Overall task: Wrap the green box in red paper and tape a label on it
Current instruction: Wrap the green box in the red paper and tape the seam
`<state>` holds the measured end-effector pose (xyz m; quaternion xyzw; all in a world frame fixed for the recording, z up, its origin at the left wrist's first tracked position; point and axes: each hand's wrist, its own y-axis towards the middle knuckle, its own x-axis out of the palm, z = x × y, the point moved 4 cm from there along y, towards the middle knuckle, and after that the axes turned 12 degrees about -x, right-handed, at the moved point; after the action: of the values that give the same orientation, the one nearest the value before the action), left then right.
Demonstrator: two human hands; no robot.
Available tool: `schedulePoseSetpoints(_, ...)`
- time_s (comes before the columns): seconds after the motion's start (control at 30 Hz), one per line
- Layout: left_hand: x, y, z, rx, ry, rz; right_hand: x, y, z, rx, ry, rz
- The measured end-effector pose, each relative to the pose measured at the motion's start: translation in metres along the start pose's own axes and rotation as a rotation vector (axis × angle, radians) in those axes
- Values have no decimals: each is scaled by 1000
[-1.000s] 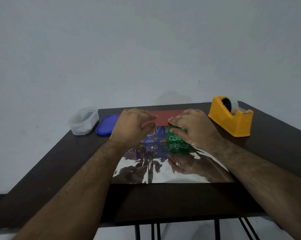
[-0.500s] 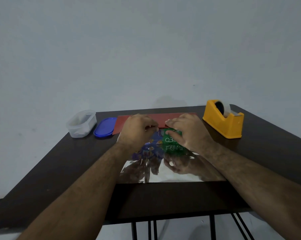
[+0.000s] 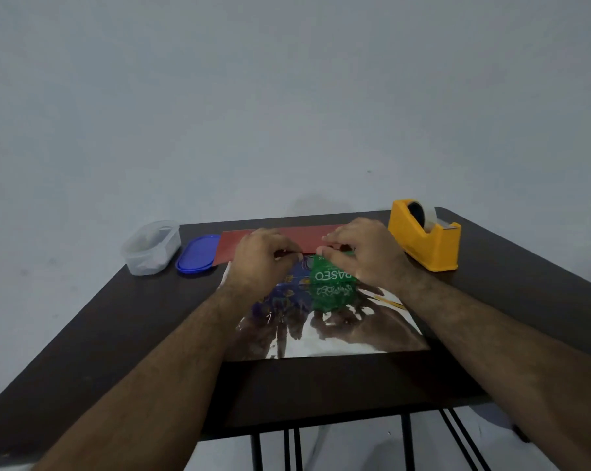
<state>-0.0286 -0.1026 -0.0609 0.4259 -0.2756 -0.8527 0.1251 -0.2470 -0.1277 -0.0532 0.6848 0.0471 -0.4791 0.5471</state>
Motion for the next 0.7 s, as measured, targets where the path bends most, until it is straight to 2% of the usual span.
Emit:
schedulePoseSetpoints(0.13, -2, -3, 2, 4, -18, 12, -25, 6, 26, 299, 36, 59)
schedulePoseSetpoints(0.27, -3, -5, 4, 11, -28, 39, -65, 0, 83, 696, -158, 82)
schedulePoseSetpoints(0.33, -3, -5, 5, 8, -33, 42, -86, -10, 109, 917, -237, 31)
schedulePoseSetpoints(0.4, -4, -7, 6, 10, -32, 42, -101, -19, 126, 1099, -250, -101)
schedulePoseSetpoints(0.5, -5, -7, 5, 9, -28, 40, -108, -34, 142, 1269, -57, -218)
schedulePoseSetpoints(0.6, -4, -6, 3, 25, -18, 50, -108, -49, 148, 1432, 152, -156)
schedulePoseSetpoints(0.7, -3, -5, 2, 44, -25, 56, -98, -54, 150, 1516, 313, -117)
